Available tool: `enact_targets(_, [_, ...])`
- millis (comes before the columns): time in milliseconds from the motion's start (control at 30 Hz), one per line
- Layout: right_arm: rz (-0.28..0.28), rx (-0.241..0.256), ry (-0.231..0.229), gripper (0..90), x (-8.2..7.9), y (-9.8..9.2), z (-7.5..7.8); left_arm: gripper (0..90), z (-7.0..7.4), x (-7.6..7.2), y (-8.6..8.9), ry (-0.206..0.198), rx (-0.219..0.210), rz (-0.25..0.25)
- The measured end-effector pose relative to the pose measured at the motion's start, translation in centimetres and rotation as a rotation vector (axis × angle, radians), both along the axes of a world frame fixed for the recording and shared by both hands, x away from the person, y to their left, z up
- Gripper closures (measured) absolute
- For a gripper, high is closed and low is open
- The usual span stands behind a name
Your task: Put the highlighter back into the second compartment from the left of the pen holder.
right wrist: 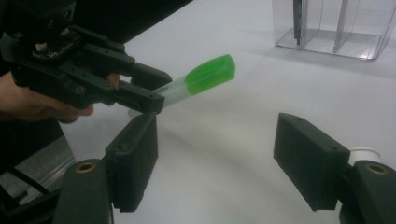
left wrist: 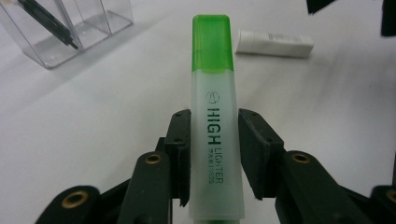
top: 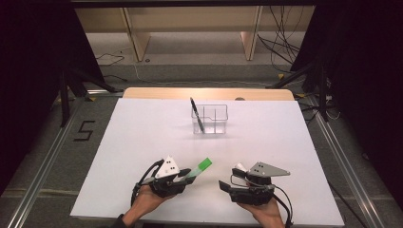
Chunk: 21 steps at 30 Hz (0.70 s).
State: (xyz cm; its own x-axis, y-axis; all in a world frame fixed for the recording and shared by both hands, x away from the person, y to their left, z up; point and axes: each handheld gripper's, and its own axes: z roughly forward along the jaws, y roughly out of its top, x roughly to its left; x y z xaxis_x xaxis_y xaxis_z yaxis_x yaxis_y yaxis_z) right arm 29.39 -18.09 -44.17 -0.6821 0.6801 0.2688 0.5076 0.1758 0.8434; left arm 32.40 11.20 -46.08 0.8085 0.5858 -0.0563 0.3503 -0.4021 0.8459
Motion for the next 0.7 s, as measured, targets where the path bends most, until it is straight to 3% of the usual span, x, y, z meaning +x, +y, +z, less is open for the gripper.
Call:
enact_targets(133, [-0.014,0.029,0.015,33.6,0.4,0.5,-0.1,65.9,0.2,-0.3,-0.2,-0.014,-0.051,0.024])
enact_targets(267, [-0.006,0.052,0.026,35.5,0.8,1.2,0.0,65.9,0.3,-0.7,-0.5,-0.036,-0.075,0.033])
enact_targets(700, [0.005,0.113,0.082,40.8,2.1,2.6,-0.4,65.9,0.5,-1.8,-1.4,-0.107,-0.099,0.032])
